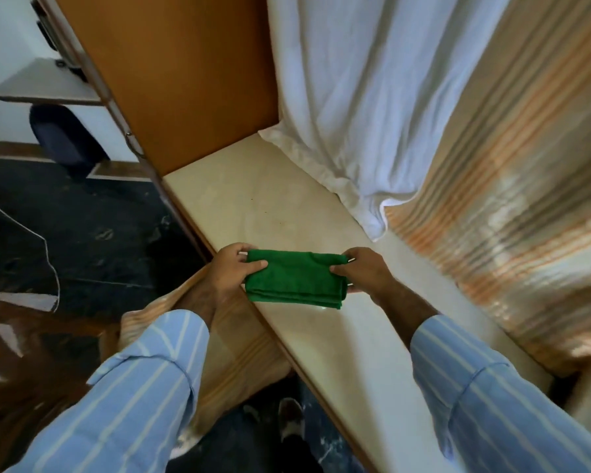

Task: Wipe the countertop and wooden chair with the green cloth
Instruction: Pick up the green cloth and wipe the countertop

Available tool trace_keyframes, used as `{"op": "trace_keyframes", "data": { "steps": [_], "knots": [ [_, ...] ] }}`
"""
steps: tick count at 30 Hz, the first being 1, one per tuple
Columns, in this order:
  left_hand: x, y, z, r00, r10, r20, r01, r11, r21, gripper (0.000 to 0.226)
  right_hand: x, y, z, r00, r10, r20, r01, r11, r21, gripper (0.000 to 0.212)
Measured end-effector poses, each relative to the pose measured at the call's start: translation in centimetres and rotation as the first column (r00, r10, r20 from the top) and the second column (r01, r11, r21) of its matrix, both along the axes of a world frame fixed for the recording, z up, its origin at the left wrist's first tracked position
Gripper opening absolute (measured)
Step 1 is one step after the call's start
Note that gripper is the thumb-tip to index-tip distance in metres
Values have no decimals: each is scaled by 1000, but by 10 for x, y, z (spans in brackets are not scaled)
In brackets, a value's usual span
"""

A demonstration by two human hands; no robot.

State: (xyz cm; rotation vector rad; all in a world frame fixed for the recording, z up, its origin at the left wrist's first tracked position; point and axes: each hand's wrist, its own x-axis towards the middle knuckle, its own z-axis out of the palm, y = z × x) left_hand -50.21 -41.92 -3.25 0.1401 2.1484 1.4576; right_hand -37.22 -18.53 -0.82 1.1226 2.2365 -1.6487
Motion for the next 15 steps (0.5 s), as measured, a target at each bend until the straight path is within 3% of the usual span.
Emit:
{"op": "trace_keyframes", "data": {
  "steps": [6, 11, 13, 15],
  "knots": [
    [-86, 11, -57, 993, 54, -106, -75, 974, -213, 47, -96, 5, -87, 999, -16, 36, 17, 1000, -23, 13],
    [-144, 29, -78, 976, 80, -201, -146, 928, -342, 44, -138, 7, -133, 995, -64, 77, 67, 997, -31, 25],
    [-163, 36, -86, 967, 50, -251, -148, 909, -390, 41, -150, 7, -145, 997, -13, 73, 14, 1000, -17, 28],
    [-173, 46, -94, 918, -57, -393, -142, 877, -459, 39, -157, 5, -148, 995, 91, 41, -94, 992, 89, 33]
  ]
}}
